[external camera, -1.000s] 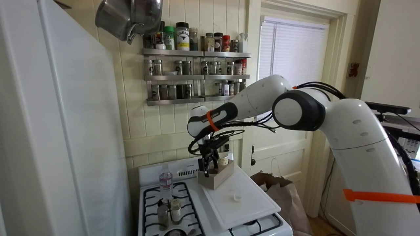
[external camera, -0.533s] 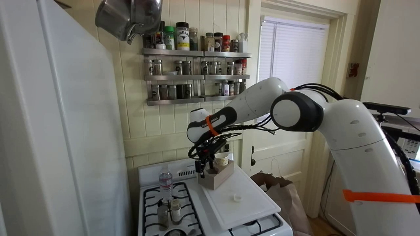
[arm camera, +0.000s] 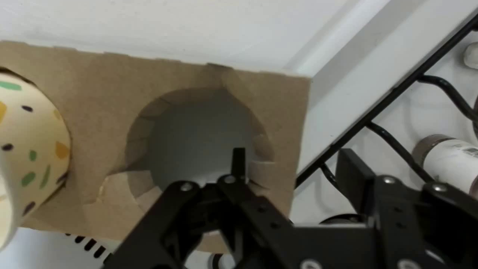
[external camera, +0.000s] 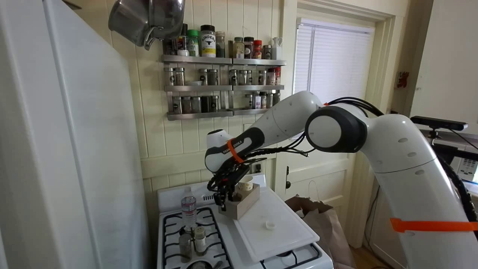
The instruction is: Place the water bottle on the top left stove plate and move the spice bottle onto the chopping board
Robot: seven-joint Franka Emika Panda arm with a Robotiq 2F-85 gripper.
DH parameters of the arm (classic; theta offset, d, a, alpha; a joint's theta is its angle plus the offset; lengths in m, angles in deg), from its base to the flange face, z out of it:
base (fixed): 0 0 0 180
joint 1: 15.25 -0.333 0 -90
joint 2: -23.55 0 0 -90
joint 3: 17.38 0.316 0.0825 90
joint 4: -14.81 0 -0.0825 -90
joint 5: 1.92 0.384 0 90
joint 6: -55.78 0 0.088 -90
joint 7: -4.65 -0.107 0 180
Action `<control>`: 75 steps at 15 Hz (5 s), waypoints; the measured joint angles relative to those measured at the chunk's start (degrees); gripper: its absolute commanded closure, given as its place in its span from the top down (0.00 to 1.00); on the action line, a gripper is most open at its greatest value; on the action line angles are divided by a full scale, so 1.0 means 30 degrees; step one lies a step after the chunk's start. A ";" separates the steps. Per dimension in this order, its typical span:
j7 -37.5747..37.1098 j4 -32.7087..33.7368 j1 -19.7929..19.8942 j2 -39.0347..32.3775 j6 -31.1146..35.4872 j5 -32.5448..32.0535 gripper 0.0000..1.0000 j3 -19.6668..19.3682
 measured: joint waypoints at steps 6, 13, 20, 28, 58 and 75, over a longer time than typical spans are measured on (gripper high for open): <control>-0.0346 -0.0314 0.0043 -0.0100 0.0190 -0.0516 0.00 -0.0533; 0.3461 -0.3876 0.1282 0.2406 0.0130 -0.1711 0.02 -0.0765; 1.0056 -0.9901 0.2788 0.8015 0.0311 -0.4401 0.02 -0.1171; 1.2731 -1.1007 0.2706 0.8984 0.1824 -0.4961 0.02 -0.1267; 1.2182 -1.8021 0.2052 1.5060 1.2372 -0.7976 0.99 -0.1942; 1.3463 -1.3321 -0.0573 1.0037 0.9045 -0.4360 1.00 0.0554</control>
